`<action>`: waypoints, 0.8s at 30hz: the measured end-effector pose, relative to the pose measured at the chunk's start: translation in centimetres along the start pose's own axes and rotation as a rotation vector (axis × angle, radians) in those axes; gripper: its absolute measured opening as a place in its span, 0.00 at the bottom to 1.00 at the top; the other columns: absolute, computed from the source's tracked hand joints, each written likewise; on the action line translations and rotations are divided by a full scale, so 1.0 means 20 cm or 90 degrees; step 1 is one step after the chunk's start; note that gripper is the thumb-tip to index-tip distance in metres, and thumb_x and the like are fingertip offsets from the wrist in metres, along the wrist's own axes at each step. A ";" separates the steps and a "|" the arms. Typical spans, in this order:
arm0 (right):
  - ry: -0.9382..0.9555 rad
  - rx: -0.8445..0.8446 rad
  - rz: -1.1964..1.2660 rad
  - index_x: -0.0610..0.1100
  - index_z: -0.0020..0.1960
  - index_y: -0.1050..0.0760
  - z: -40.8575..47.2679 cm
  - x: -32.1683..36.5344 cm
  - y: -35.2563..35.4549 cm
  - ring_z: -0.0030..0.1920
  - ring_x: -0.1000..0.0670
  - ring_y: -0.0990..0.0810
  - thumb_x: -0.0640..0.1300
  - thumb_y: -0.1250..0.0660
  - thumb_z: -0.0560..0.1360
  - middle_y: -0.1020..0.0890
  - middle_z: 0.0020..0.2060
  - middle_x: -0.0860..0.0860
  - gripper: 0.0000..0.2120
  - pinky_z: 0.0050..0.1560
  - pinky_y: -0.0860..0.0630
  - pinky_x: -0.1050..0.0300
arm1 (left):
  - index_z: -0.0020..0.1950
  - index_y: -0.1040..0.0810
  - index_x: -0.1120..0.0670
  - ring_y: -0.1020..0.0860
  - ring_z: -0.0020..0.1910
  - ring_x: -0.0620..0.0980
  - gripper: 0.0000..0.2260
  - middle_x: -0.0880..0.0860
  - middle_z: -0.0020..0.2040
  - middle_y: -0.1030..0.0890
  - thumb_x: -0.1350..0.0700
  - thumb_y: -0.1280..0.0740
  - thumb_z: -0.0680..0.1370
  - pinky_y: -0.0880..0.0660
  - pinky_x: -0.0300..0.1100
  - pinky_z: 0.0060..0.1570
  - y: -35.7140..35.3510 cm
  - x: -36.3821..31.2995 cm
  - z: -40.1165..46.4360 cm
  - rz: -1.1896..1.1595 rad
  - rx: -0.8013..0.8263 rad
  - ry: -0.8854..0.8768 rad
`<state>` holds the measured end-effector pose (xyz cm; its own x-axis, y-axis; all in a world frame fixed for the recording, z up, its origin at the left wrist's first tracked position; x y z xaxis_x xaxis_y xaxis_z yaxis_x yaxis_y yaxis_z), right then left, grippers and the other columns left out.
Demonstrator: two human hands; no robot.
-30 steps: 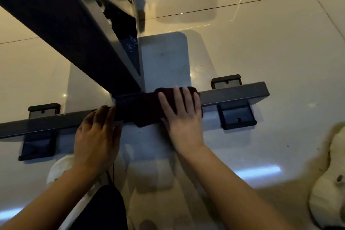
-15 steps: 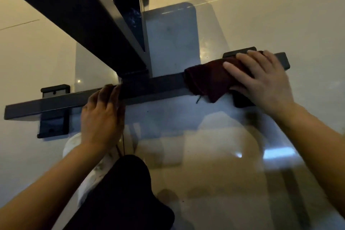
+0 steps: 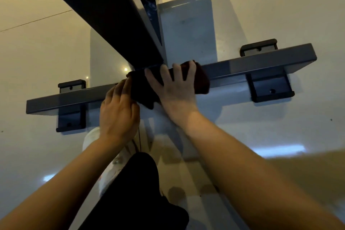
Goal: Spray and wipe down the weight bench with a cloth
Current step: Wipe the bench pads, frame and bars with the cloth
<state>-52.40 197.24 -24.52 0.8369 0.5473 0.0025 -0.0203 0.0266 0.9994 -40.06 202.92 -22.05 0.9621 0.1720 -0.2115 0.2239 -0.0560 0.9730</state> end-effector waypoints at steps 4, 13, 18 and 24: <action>-0.016 -0.054 -0.041 0.53 0.77 0.42 0.00 0.00 -0.01 0.65 0.37 0.31 0.56 0.33 0.74 0.29 0.66 0.45 0.35 0.67 0.41 0.30 | 0.78 0.46 0.57 0.40 0.74 0.61 0.28 0.61 0.75 0.37 0.56 0.46 0.78 0.39 0.56 0.69 0.01 -0.01 -0.02 -0.034 -0.013 -0.013; 0.000 -0.182 -0.077 0.48 0.73 0.34 -0.41 -1.15 -0.03 0.63 0.36 0.27 0.57 0.34 0.77 0.24 0.62 0.39 0.28 0.67 0.37 0.36 | 0.77 0.43 0.61 0.41 0.73 0.66 0.37 0.64 0.76 0.39 0.65 0.30 0.72 0.42 0.59 0.70 -0.05 0.00 -0.03 0.115 0.032 -0.072; -0.014 -0.128 -0.024 0.44 0.74 0.36 -0.47 -1.34 -0.01 0.63 0.32 0.30 0.54 0.35 0.74 0.27 0.63 0.34 0.32 0.66 0.36 0.35 | 0.75 0.39 0.64 0.38 0.69 0.69 0.32 0.67 0.73 0.36 0.62 0.36 0.72 0.36 0.64 0.65 -0.06 -0.03 -0.02 0.114 0.017 -0.069; -0.068 -0.109 -0.015 0.48 0.74 0.35 -0.38 -1.06 0.00 0.67 0.36 0.30 0.57 0.37 0.72 0.26 0.65 0.40 0.33 0.70 0.43 0.36 | 0.75 0.38 0.61 0.36 0.69 0.69 0.30 0.66 0.72 0.34 0.55 0.40 0.73 0.33 0.64 0.63 -0.06 -0.01 -0.01 0.112 0.017 -0.057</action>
<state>-74.40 192.01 -24.82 0.8911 0.4537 -0.0079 -0.0854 0.1848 0.9791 -40.56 203.24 -23.25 0.9965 0.0690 -0.0466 0.0536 -0.1035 0.9932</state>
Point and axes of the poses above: each hand's wrist, its own z-axis towards the middle knuckle, its own y-axis out of the back of the hand, x = y × z, the point moved 6 cm from there along z, towards the middle knuckle
